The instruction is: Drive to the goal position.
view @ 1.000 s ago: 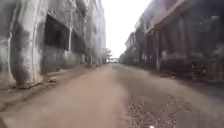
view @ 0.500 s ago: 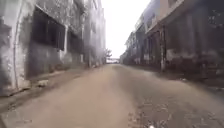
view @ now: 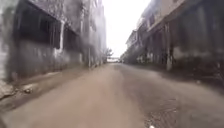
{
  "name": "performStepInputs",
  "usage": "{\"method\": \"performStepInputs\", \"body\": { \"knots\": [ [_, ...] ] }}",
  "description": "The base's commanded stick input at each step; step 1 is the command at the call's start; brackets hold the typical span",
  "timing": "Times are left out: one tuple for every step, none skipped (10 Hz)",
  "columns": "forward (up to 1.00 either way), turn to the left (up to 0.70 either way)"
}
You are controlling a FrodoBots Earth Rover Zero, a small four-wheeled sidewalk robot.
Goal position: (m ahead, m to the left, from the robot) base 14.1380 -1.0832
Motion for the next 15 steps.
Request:
{"method": "performStepInputs", "body": {
  "knots": [
    [1.0, 0.0],
    [1.0, 0.0],
    [1.0, 0.0],
    [1.0, 0.0],
    [1.0, 0.0],
    [1.0, 0.0],
    [1.0, 0.0],
    [1.0, 0.0],
    [1.0, 0.0],
    [1.0, 0.0],
    [1.0, 0.0],
    [1.0, 0.0],
    [1.0, 0.0],
    [1.0, 0.0],
    [1.0, 0.0]
  ]
}}
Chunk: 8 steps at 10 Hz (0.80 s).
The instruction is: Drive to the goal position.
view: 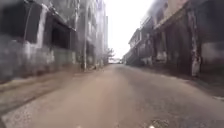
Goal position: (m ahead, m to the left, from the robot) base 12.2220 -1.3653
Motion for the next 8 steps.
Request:
{"method": "performStepInputs", "body": {
  "knots": [
    [1.0, 0.0],
    [1.0, 0.0],
    [1.0, 0.0],
    [1.0, 0.0],
    [1.0, 0.0],
    [1.0, 0.0],
    [1.0, 0.0],
    [1.0, 0.0]
  ]
}}
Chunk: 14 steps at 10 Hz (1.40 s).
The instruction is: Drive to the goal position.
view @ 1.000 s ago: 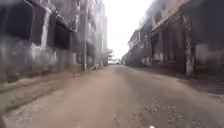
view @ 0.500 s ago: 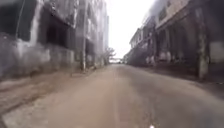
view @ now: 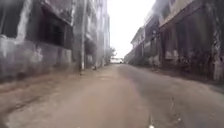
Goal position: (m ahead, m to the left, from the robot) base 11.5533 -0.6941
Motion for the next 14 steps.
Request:
{"method": "performStepInputs", "body": {
  "knots": [
    [1.0, 0.0],
    [1.0, 0.0],
    [1.0, 0.0],
    [1.0, 0.0],
    [1.0, 0.0],
    [1.0, -0.16],
    [1.0, -0.18],
    [1.0, 0.0],
    [1.0, 0.0],
    [1.0, 0.0],
    [1.0, 0.0],
    [1.0, 0.0],
    [1.0, 0.0],
    [1.0, 0.0]
  ]
}}
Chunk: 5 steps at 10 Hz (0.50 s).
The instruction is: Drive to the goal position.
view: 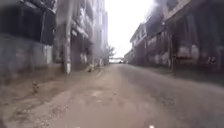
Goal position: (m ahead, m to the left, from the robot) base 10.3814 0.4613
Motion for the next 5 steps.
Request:
{"method": "performStepInputs", "body": {
  "knots": [
    [1.0, 0.0],
    [1.0, 0.0],
    [1.0, 0.0],
    [1.0, -0.12],
    [1.0, -0.21]
  ]
}}
